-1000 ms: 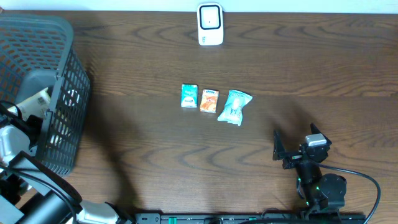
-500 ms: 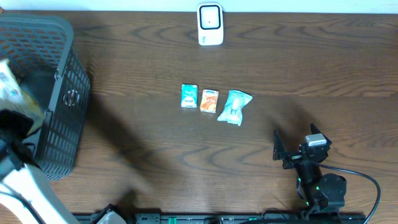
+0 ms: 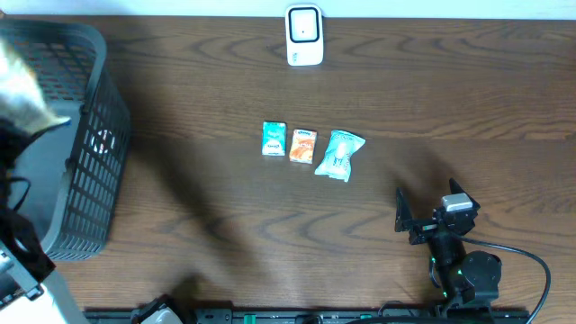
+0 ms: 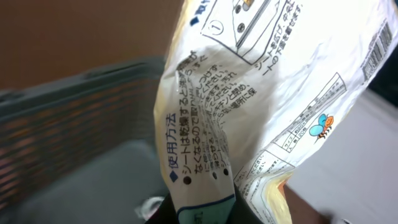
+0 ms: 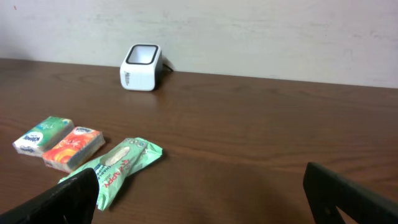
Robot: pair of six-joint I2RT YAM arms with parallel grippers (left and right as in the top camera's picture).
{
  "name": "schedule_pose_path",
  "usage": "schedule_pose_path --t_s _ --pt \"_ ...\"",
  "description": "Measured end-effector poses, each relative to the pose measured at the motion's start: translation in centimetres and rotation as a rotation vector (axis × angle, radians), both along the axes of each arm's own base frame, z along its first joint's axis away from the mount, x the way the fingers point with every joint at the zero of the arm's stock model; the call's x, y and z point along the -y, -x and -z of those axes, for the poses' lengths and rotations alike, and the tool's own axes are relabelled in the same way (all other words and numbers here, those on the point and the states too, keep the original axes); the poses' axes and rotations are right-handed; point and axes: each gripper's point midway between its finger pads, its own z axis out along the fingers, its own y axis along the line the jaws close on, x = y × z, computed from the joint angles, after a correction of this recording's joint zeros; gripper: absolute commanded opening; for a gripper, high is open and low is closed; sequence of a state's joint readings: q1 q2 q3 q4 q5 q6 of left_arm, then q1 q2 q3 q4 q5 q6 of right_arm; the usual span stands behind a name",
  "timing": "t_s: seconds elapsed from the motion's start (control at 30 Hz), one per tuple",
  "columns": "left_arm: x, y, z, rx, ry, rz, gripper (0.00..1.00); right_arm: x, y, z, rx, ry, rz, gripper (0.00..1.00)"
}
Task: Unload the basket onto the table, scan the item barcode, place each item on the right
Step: 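Reach into the basket and grasp the white printed sheet package, then carry the white package and lower it left of the green pack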
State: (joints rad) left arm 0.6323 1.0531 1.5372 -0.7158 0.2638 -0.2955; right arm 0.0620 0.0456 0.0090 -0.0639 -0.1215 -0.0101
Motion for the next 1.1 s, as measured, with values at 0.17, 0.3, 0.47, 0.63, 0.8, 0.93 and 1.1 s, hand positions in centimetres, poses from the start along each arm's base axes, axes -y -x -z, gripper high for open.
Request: schedule_pose_path --t_s 0.17,0.3,0.47,0.63,0.8,0.93,1.1 --pt "5.5 -2.4 2.0 -0.101 0.063 0.197 0.07 0.0 0.0 0.0 0.000 0.000 0.000 0.99" --pt "9.9 -4.4 7.8 -0.320 0.166 0.348 0.07 0.0 0.0 0.0 0.000 0.000 0.000 0.99" --pt "14.8 -6.9 16.0 -0.589 0.261 0.478 0.07 0.0 0.0 0.0 0.000 0.000 0.000 0.99" --pt "18.5 -7.8 24.3 -0.849 0.297 0.487 0.07 0.0 0.0 0.0 0.000 0.000 0.000 0.99" --pt "19.7 -7.8 29.3 -0.970 0.266 0.396 0.07 0.0 0.0 0.0 0.000 0.000 0.000 0.99" --pt "20.2 -8.5 31.2 -0.956 0.239 0.347 0.07 0.0 0.0 0.0 0.000 0.000 0.000 0.99" --pt "21.5 -7.9 33.8 -0.996 0.223 0.337 0.08 0.0 0.0 0.0 0.000 0.000 0.000 0.99"
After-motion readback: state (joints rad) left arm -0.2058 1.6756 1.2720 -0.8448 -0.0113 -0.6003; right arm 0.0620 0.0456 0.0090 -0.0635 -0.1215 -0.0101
